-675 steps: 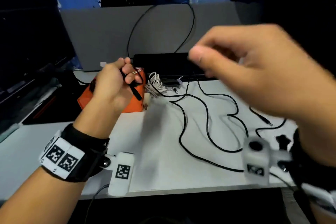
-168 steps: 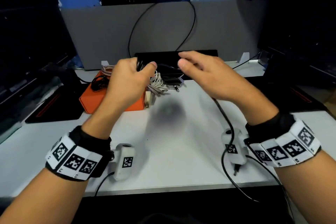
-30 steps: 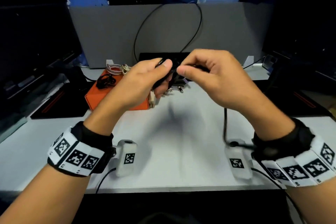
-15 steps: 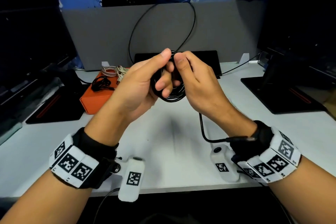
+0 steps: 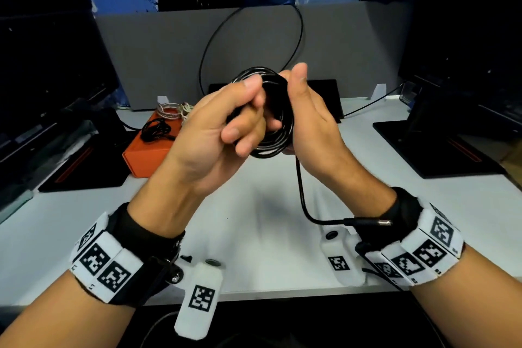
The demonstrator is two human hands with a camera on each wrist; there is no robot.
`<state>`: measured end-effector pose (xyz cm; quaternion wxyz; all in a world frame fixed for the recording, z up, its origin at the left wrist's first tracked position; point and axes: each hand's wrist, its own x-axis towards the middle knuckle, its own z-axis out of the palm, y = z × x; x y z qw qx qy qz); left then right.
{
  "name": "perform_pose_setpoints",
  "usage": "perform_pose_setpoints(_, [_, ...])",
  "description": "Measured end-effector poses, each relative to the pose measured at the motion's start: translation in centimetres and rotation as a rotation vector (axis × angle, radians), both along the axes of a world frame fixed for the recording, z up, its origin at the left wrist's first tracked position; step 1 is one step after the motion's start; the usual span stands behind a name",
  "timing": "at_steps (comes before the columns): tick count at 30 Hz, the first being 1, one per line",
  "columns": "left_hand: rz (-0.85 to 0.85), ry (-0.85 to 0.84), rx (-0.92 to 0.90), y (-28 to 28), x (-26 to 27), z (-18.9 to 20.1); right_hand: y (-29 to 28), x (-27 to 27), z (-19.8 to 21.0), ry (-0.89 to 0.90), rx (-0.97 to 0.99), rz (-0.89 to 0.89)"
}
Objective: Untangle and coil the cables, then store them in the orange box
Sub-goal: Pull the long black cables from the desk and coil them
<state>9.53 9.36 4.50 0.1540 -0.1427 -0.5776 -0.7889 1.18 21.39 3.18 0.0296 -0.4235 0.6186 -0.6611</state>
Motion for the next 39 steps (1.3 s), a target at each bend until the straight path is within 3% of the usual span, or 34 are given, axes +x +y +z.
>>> perform_pose_setpoints(3, [0.143, -0.038, 0.255, 0.2, -0.7, 0.3, -0.8, 0.0, -0.8, -0.124, 0.099, 0.029])
perform_pose_setpoints(6, [0.276, 0.023, 0.367, -0.9, -1.0, 0.4, -1.2, -0.2, -2.1, -0.013, 0.328, 0.153])
perform_pose_setpoints(8, [0.498, 0.085, 0.105, -1.3, -1.2, 0.1, -1.1, 0.1, -2.3, 0.029, 0.455, 0.26])
perform_pose_setpoints(10, [0.783, 0.126, -0.387, -1.5, -1.2, -0.4, -0.6, 0.4, -1.8, 0.011, 0.478, 0.336])
perform_pose_setpoints(11, [0.835, 0.146, -0.604, -1.5, -1.2, -0.7, -0.3, 0.4, -1.4, 0.009, 0.48, 0.37])
perform_pose_setpoints(15, [0.768, 0.182, -1.151, -1.8, -0.7, -1.1, 1.5, -0.4, 0.3, -0.01, 0.576, 0.539])
perform_pose_setpoints(18, [0.717, 0.208, -1.364, -2.5, -0.3, -0.8, 2.9, -1.4, 1.2, -0.023, 0.656, 0.63])
perform_pose_setpoints(22, [0.567, 0.149, -1.518, -3.3, -0.4, -0.8, 3.9, -2.1, 1.9, 0.149, 0.814, 0.594])
perform_pose_setpoints(25, [0.401, 0.006, -1.404, -3.4, -0.6, -0.8, 4.6, -2.0, 2.9, 0.45, 0.863, 0.356])
perform_pose_setpoints(29, [0.041, -0.202, -0.934, -3.8, -0.1, -0.4, 4.1, -1.7, 2.9, 0.675, 0.572, -0.003])
perform_pose_setpoints(33, [-0.05, -0.191, -0.825, -4.5, 0.2, 0.0, 2.9, -1.2, 1.8, 0.568, 0.388, -0.063])
perform_pose_setpoints(37, [-0.045, -0.194, -0.611, -4.5, 0.3, 0.1, 2.0, -1.0, 0.9, 0.521, 0.457, 0.026])
perform_pose_setpoints(39, [-0.074, -0.225, -0.462, -4.3, 0.2, 0.1, 1.7, -0.9, 0.9, 0.409, 0.45, 0.113])
